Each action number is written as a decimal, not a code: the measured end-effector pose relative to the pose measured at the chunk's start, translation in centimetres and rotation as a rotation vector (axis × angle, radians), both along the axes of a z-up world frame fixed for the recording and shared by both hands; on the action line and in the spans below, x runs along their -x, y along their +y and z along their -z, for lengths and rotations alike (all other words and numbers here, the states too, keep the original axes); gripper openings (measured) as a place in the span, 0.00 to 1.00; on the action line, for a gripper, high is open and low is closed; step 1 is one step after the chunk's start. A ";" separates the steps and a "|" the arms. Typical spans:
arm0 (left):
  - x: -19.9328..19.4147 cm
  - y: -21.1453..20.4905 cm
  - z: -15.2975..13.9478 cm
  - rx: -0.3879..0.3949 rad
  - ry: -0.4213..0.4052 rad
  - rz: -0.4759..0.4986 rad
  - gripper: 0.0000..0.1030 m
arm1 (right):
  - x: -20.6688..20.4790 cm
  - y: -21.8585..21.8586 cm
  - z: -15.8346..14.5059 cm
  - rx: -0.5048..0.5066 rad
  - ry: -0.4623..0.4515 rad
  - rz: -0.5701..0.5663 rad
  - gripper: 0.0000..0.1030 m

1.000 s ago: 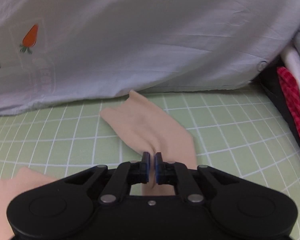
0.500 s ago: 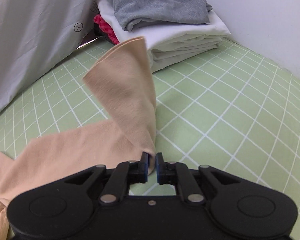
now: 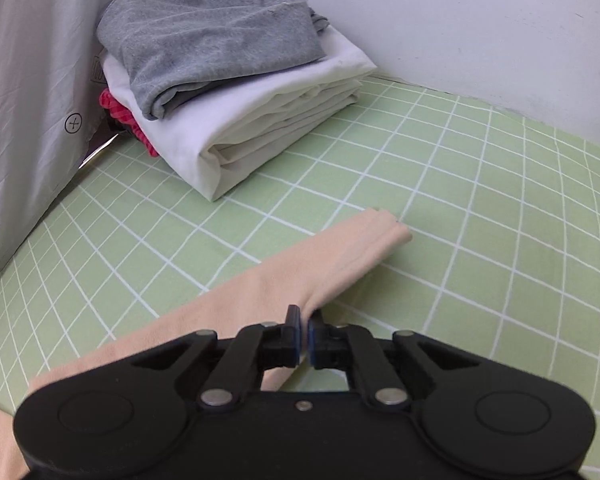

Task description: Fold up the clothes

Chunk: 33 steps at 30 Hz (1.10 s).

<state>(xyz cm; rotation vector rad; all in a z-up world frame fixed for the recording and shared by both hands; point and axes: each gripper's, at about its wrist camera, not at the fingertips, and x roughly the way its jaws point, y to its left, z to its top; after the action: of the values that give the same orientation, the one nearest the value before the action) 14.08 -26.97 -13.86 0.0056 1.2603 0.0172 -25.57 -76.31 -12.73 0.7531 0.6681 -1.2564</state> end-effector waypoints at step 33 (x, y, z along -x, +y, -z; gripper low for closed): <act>-7.6 -2.8 -1.5 0.138 -0.127 0.290 0.49 | -30.6 14.3 -0.1 0.107 0.005 -1.086 0.74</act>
<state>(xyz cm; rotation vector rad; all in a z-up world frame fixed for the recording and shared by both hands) 21.65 -29.81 -12.35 0.0669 1.1215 -0.3160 5.06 -62.03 -12.62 0.2008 0.8338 -0.2878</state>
